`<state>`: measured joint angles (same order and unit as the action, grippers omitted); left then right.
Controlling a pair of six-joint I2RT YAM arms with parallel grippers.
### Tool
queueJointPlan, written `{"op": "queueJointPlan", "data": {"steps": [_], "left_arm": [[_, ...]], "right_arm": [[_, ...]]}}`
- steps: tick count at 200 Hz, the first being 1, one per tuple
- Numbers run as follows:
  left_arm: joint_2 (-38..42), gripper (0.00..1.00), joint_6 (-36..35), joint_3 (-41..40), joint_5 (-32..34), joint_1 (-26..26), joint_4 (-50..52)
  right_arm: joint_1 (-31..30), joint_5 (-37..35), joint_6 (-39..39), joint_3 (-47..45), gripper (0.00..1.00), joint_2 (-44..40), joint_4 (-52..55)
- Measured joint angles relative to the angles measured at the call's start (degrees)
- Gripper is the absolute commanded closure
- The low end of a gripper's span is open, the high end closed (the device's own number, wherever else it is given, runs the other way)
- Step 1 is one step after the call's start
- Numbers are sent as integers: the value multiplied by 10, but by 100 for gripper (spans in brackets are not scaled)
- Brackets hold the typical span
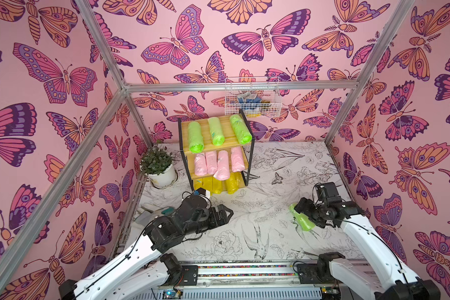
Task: Sort the rolls of trash bags by color and place them on the shelf
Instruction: Pick up the roll of trash bags from the center of the board.
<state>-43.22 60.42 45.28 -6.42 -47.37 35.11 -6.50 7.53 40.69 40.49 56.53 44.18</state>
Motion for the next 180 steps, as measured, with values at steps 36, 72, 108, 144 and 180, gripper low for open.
{"op": "queueJointPlan", "data": {"steps": [36,72,108,144,180], "left_arm": [[14,0,0,-7,-1,1,-10],[-3,0,0,-8,-10,1,-23],[-14,0,0,-10,-22,1,-32],[-17,0,0,-10,-28,3,-38],[-35,0,0,-10,-33,5,-49]], "right_arm": [[31,-6,3,-39,13,9,-75],[38,-21,8,-46,15,40,-125],[40,-13,24,-105,18,60,-189],[41,18,51,-147,21,40,-216],[41,30,64,-162,21,-38,-196]]}}
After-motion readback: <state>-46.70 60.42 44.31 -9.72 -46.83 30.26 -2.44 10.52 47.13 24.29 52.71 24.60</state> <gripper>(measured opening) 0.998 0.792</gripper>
